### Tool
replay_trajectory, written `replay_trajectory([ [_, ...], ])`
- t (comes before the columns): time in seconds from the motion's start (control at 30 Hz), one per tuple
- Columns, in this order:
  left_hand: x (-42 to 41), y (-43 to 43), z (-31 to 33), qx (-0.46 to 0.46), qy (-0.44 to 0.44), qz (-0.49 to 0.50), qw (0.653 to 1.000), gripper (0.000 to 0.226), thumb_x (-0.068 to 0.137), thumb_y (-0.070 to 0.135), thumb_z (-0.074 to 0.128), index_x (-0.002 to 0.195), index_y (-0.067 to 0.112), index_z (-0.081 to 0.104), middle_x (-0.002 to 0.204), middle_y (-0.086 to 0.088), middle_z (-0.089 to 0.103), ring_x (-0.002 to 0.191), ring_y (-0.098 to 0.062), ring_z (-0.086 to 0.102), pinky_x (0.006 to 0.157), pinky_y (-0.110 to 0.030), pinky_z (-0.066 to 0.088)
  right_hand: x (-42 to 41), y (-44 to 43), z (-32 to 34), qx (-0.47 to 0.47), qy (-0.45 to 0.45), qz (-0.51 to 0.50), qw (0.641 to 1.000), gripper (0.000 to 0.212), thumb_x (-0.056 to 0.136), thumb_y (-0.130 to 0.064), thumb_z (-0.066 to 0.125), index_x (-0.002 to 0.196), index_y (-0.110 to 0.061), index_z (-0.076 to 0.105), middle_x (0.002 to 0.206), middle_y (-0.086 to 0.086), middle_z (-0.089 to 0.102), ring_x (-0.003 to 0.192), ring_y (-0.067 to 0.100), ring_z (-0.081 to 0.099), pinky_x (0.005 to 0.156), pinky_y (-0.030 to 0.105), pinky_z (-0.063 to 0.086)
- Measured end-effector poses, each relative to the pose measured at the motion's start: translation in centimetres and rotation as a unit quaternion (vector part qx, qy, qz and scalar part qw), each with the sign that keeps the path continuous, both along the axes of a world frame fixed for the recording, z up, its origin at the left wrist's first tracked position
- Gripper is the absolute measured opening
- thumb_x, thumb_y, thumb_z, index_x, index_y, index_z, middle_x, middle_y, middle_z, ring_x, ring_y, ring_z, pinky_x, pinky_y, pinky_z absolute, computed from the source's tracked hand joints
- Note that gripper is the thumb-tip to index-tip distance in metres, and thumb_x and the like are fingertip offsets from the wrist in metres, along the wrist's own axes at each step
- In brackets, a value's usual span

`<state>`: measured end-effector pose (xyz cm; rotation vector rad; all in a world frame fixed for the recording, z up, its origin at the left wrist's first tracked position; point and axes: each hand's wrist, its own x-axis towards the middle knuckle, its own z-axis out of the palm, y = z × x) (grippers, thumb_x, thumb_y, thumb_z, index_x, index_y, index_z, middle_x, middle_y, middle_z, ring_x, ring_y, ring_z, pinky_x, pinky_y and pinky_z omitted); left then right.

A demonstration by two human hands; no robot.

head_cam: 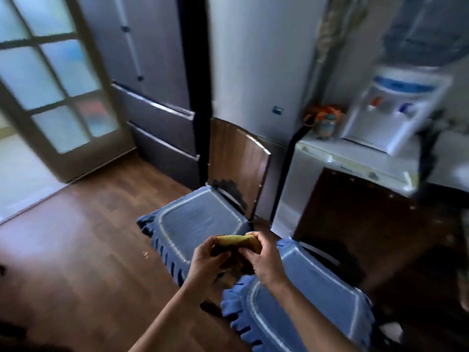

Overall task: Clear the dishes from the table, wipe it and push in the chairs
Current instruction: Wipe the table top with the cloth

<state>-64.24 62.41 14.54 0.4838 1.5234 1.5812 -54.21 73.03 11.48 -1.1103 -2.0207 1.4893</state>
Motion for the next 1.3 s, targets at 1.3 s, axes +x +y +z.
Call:
replay_trajectory([
  [1.3,58.0,26.2,-4.4,-0.115,0.124,-0.372,0.913,0.024,0.083,0.0,0.061,0.098,0.018,0.066,0.092,0.0,0.069,0.09,-0.015,0.065,0.079,-0.026,0.054,62.1,12.9,-1.9,-0.098,-0.001,-0.492,0.865,0.039,0.084,-0.012,0.068,0.116,-0.025,0.05,0.106,-0.004,0.058,0.099,0.014,0.057,0.083,0.03,0.053],
])
